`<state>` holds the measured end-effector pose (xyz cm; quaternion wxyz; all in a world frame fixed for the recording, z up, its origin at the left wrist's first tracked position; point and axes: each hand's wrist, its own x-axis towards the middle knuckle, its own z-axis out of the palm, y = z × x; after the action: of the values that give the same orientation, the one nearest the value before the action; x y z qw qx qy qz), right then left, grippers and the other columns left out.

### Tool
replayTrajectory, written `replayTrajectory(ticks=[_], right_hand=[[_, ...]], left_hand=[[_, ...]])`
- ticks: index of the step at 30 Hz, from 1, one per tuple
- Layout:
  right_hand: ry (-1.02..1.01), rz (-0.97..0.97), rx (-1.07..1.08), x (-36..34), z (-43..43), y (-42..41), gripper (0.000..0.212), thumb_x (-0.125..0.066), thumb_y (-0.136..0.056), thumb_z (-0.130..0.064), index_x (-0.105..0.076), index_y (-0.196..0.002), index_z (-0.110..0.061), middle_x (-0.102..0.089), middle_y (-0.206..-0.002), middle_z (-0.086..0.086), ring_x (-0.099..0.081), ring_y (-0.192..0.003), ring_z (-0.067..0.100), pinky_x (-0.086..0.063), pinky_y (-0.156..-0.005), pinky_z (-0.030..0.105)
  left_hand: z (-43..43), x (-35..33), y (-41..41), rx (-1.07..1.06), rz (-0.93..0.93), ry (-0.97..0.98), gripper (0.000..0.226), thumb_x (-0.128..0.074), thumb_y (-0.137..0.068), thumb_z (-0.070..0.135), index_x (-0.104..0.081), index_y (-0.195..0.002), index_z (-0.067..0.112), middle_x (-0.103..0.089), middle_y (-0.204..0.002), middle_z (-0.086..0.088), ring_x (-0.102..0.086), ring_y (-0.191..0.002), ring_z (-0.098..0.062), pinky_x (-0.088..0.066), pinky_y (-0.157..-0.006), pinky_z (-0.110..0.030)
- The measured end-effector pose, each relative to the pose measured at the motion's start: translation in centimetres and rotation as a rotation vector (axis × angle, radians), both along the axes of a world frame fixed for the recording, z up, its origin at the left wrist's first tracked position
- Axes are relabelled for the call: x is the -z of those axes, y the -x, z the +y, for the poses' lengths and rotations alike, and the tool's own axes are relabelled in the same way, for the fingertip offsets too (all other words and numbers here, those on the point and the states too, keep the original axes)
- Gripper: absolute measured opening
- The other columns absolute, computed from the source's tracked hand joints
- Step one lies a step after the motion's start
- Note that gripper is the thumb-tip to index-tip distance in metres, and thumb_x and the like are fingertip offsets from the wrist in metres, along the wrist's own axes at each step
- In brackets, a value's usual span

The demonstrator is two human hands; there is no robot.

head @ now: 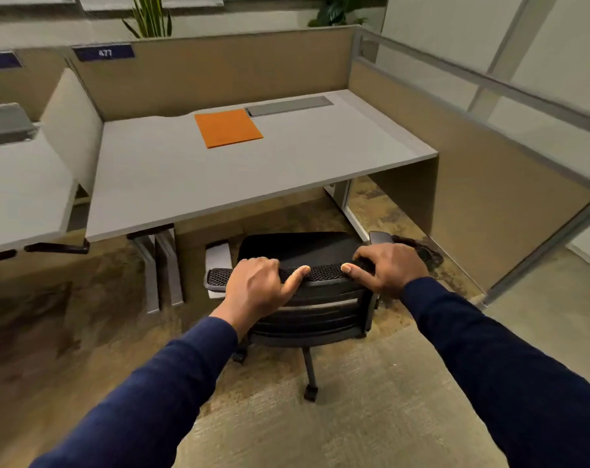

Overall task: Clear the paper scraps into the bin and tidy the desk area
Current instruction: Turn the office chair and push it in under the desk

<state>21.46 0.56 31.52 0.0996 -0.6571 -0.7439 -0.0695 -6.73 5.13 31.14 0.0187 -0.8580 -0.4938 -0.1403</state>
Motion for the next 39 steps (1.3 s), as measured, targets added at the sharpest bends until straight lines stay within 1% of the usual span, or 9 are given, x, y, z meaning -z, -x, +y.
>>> replayTrajectory(ticks=[3, 8, 12, 17, 24, 31, 34, 36, 39], right_hand=[[0.005, 0.018, -0.030, 0.0, 2.5, -1.9, 0.074, -0.015, -0.085, -0.088, -0.061, -0.083, -0.031, -0.061, -0.069, -0.007, -0.053, -0.064, 0.016, -0.031, -0.058, 0.029], [0.045, 0.019, -0.051, -0.6, 7.1, -3.6, 0.078, -0.010, -0.081, -0.089, -0.062, -0.081, -0.031, -0.059, -0.070, -0.007, -0.054, -0.066, 0.016, -0.037, -0.059, 0.031], [0.043, 0.017, -0.070, -0.7, 10.8, -4.3, 0.075, -0.016, -0.083, -0.085, -0.066, -0.083, -0.030, -0.061, -0.072, -0.007, -0.057, -0.068, 0.017, -0.044, -0.061, 0.031], [0.067, -0.002, -0.088, -0.8, 16.4, -4.3, 0.074, -0.015, -0.083, -0.085, -0.065, -0.085, -0.030, -0.062, -0.074, -0.007, -0.055, -0.068, 0.015, -0.039, -0.060, 0.030], [0.080, -0.001, -0.129, -0.2, 23.2, -4.0, 0.079, -0.012, -0.082, -0.088, -0.064, -0.082, -0.029, -0.062, -0.074, -0.007, -0.059, -0.070, 0.016, -0.049, -0.066, 0.034], [0.059, 0.000, -0.153, 0.1, 29.3, -4.2, 0.074, -0.017, -0.084, -0.086, -0.065, -0.083, -0.030, -0.063, -0.072, -0.007, -0.060, -0.071, 0.015, -0.048, -0.065, 0.033], [0.068, 0.016, -0.157, 0.2, 31.5, -4.1, 0.075, -0.017, -0.083, -0.087, -0.065, -0.082, -0.029, -0.064, -0.071, -0.006, -0.060, -0.069, 0.016, -0.049, -0.064, 0.033], [0.073, 0.029, -0.153, 0.2, 32.8, -4.0, 0.075, -0.018, -0.082, -0.087, -0.066, -0.082, -0.029, -0.064, -0.071, -0.006, -0.059, -0.067, 0.017, -0.046, -0.061, 0.032], [0.062, 0.032, -0.179, 0.3, 34.4, -3.9, 0.080, -0.013, -0.081, -0.089, -0.065, -0.080, -0.029, -0.063, -0.071, -0.007, -0.056, -0.066, 0.016, -0.040, -0.057, 0.031]], left_hand=[[1.0, -0.4, -1.6, -0.033, 0.002, 0.014, 0.082, -0.020, -0.090, 0.082, -0.056, -0.059, 0.016, -0.059, -0.055, -0.005, -0.057, -0.052, -0.027, -0.046, -0.052, -0.037], [4.3, -0.9, -3.7, -0.078, -0.002, 0.035, 0.082, -0.017, -0.090, 0.083, -0.055, -0.059, 0.016, -0.055, -0.053, -0.001, -0.055, -0.050, -0.022, -0.048, -0.053, -0.038], [7.7, -0.6, -4.4, -0.113, 0.005, 0.018, 0.080, -0.018, -0.091, 0.082, -0.052, -0.056, 0.018, -0.050, -0.049, 0.002, -0.050, -0.045, -0.018, -0.041, -0.048, -0.035], [12.7, -0.2, -4.6, -0.150, -0.001, -0.025, 0.078, -0.022, -0.092, 0.081, -0.047, -0.051, 0.020, -0.043, -0.043, 0.005, -0.041, -0.039, -0.013, -0.029, -0.044, -0.032], [18.4, 0.3, -4.2, -0.194, 0.011, -0.035, 0.078, -0.021, -0.093, 0.079, -0.045, -0.051, 0.019, -0.043, -0.044, 0.002, -0.044, -0.040, -0.019, -0.039, -0.045, -0.035], [23.5, -0.1, -4.2, -0.197, 0.030, -0.019, 0.076, -0.026, -0.093, 0.077, -0.044, -0.051, 0.016, -0.041, -0.043, 0.001, -0.042, -0.040, -0.020, -0.027, -0.045, -0.034], [25.3, -0.1, -4.1, -0.224, 0.014, 0.013, 0.078, -0.022, -0.091, 0.080, -0.049, -0.054, 0.017, -0.046, -0.046, 0.001, -0.046, -0.042, -0.019, -0.036, -0.044, -0.035], [26.3, -0.2, -4.0, -0.248, 0.023, 0.031, 0.078, -0.020, -0.090, 0.081, -0.050, -0.057, 0.018, -0.049, -0.049, 0.001, -0.049, -0.045, -0.020, -0.042, -0.047, -0.036], [27.7, -0.2, -3.8, -0.261, 0.057, 0.034, 0.079, -0.019, -0.091, 0.080, -0.054, -0.058, 0.017, -0.052, -0.052, 0.000, -0.051, -0.048, -0.021, -0.047, -0.051, -0.039]])
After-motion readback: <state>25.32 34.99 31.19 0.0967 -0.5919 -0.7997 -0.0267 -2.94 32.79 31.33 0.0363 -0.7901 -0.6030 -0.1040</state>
